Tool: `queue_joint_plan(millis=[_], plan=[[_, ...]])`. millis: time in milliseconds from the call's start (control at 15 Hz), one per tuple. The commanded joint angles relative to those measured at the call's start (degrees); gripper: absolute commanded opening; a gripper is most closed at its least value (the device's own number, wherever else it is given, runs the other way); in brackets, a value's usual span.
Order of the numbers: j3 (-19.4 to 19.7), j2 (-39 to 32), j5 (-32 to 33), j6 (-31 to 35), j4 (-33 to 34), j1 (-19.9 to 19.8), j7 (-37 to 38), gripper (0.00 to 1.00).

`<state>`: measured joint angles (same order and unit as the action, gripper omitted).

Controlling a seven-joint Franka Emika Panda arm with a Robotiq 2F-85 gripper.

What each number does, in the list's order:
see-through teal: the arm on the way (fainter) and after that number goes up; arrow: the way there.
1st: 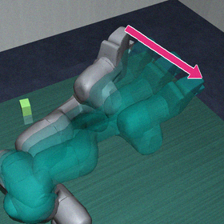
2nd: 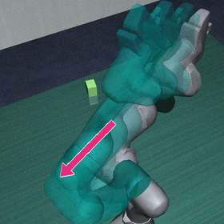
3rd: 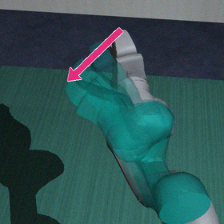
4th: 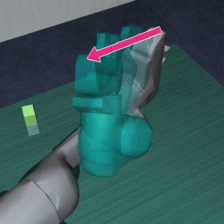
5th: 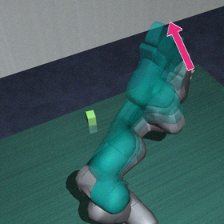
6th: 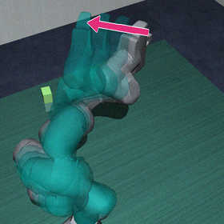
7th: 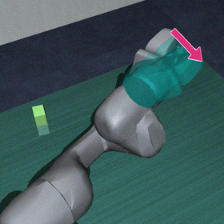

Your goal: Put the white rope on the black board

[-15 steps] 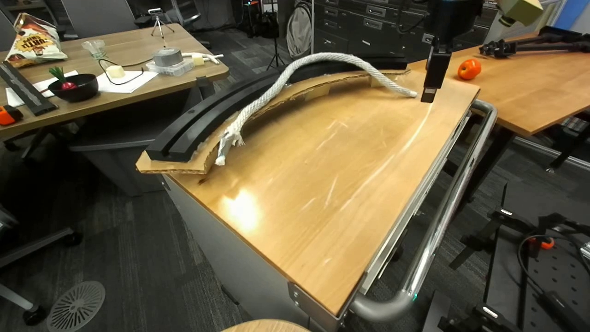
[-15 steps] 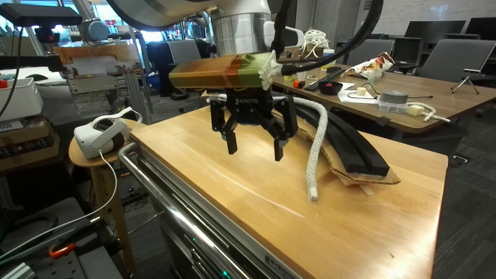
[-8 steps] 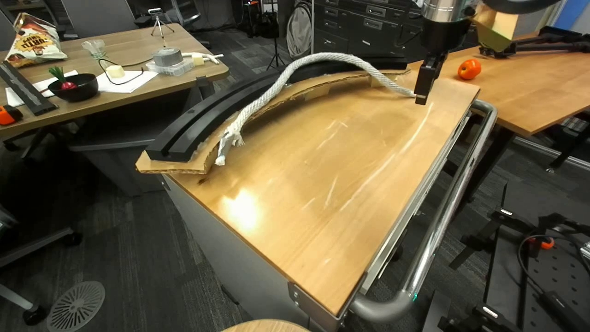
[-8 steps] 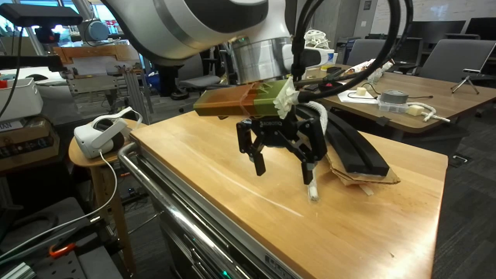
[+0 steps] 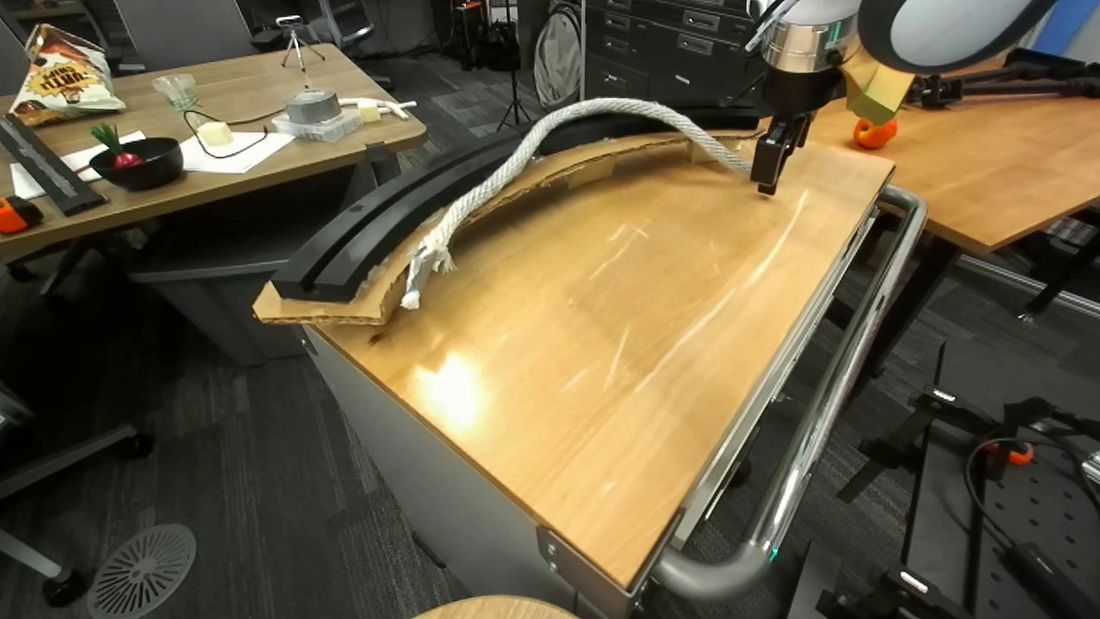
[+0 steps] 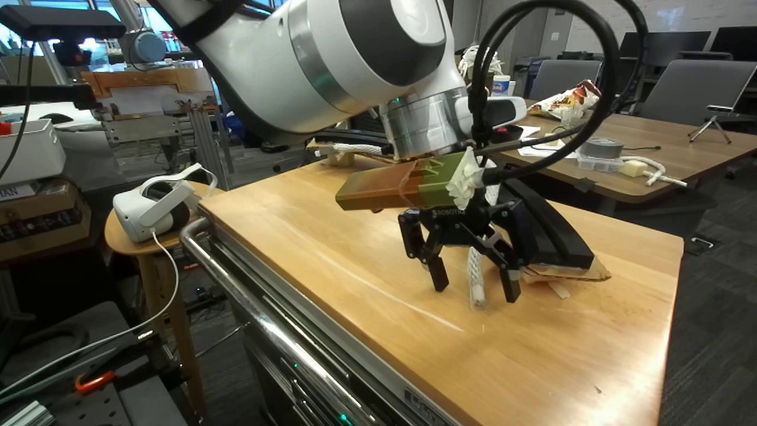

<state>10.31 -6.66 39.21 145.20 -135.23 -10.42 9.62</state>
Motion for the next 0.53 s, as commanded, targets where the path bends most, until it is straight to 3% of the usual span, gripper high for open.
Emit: queue_joint_plan(millis=[0,67,200,467], plan=[[1.2,-2.5,0.9,3.7,2.5,0.4,1.9,0.71],[1.4,-3.0,1.0,4.3,2.9,0.5,2.2,0.64],[1.7,-3.9,1.0,4.9,3.6,0.5,2.2,0.59],[1.8,-4.3,0.0,5.5,3.6,0.3,1.0,0.65]])
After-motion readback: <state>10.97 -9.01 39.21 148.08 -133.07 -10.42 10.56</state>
